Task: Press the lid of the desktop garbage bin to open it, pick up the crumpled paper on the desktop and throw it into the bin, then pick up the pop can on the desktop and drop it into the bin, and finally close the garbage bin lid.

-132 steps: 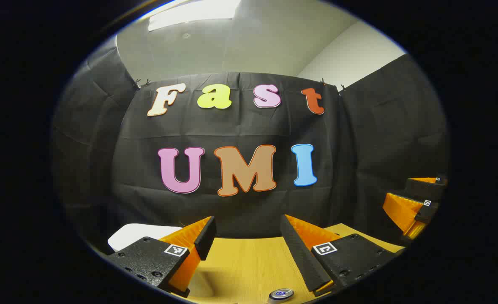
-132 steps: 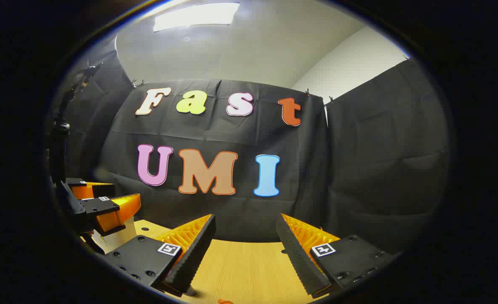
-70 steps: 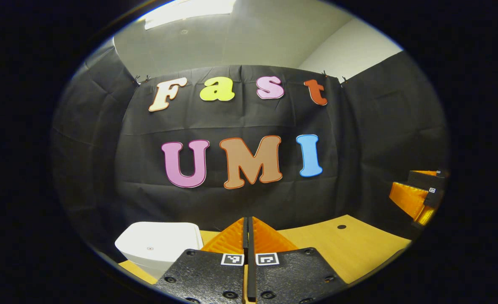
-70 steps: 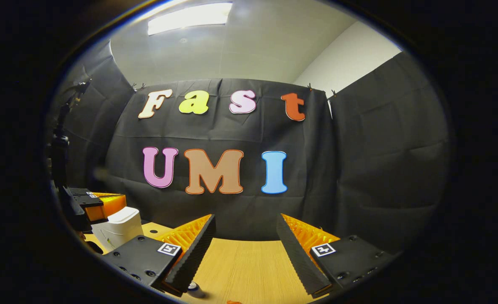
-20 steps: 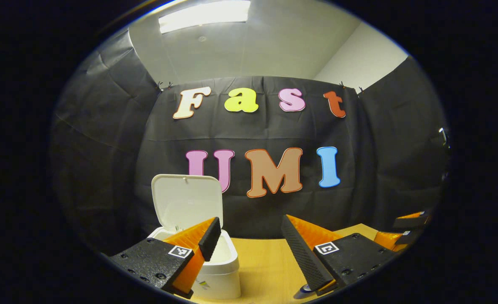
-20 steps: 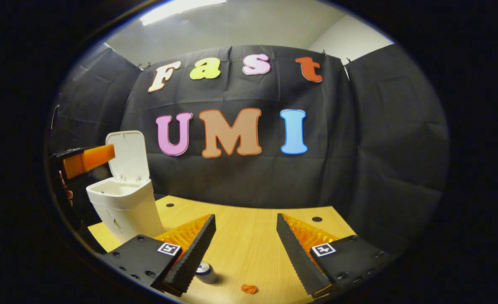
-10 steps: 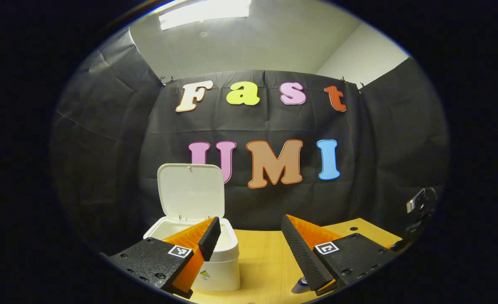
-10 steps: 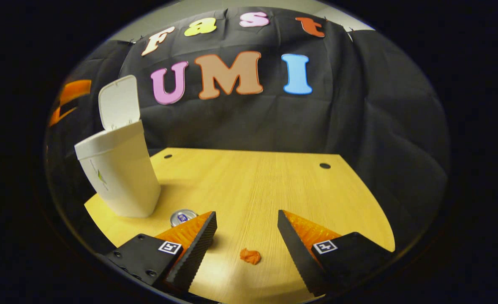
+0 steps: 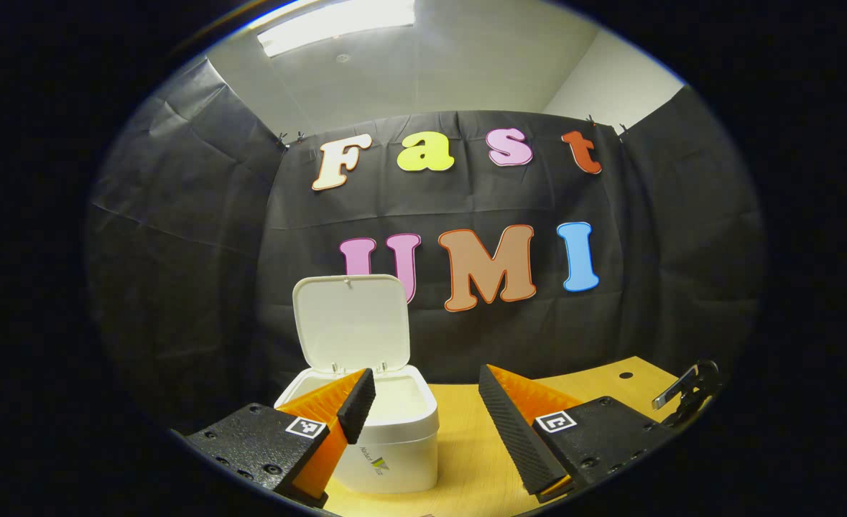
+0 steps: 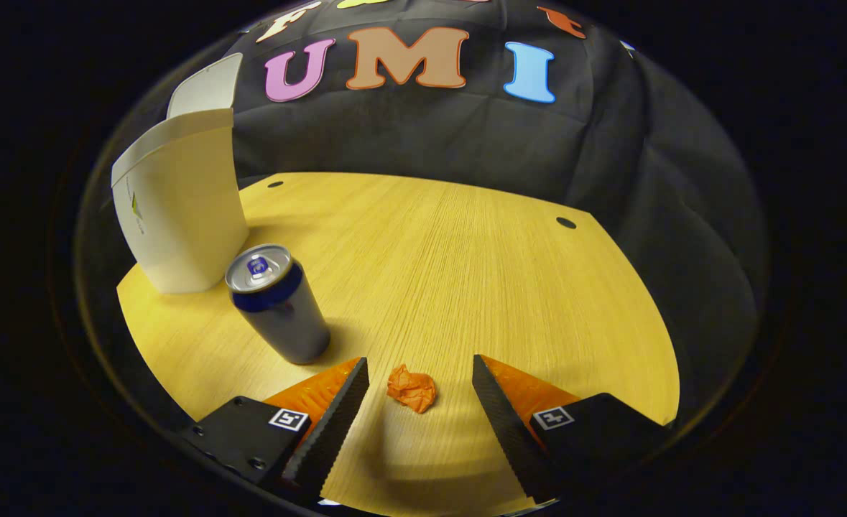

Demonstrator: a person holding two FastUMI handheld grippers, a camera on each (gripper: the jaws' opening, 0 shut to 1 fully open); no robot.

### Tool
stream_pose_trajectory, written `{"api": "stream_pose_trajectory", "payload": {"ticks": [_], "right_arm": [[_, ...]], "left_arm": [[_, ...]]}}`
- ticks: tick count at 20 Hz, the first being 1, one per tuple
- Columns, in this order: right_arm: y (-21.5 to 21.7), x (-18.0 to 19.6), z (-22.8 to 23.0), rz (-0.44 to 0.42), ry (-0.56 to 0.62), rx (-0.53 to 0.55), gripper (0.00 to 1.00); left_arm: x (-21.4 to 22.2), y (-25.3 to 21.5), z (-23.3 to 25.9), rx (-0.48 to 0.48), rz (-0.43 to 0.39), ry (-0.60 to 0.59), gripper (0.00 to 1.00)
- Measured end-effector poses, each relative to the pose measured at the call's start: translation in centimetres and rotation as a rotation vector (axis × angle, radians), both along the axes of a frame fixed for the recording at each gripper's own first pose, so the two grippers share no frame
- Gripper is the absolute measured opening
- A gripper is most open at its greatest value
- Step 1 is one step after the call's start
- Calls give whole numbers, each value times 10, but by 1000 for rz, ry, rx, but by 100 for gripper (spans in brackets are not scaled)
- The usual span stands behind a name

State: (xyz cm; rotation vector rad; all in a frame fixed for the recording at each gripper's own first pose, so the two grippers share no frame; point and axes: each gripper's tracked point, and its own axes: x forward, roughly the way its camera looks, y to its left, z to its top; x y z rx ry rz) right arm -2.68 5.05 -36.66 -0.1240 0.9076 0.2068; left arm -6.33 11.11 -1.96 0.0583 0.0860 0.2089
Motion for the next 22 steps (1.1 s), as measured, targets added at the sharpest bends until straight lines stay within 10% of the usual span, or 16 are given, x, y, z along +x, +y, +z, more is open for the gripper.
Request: {"api": "stream_pose_trajectory", "payload": {"ticks": [7, 10, 13, 22], "right_arm": [[2, 1, -34, 27, 70, -2, 94], [3, -2, -39, 26, 107, 34, 82], [5, -4, -40, 21, 102, 57, 48], [10, 17, 24, 50, -56, 119, 37]], "left_arm": [[1, 6, -6, 23, 12, 29, 90], [2, 7, -6, 32, 15, 31, 90], [3, 9, -8, 33, 19, 37, 90], [5, 7, -5, 33, 15, 28, 90]]}}
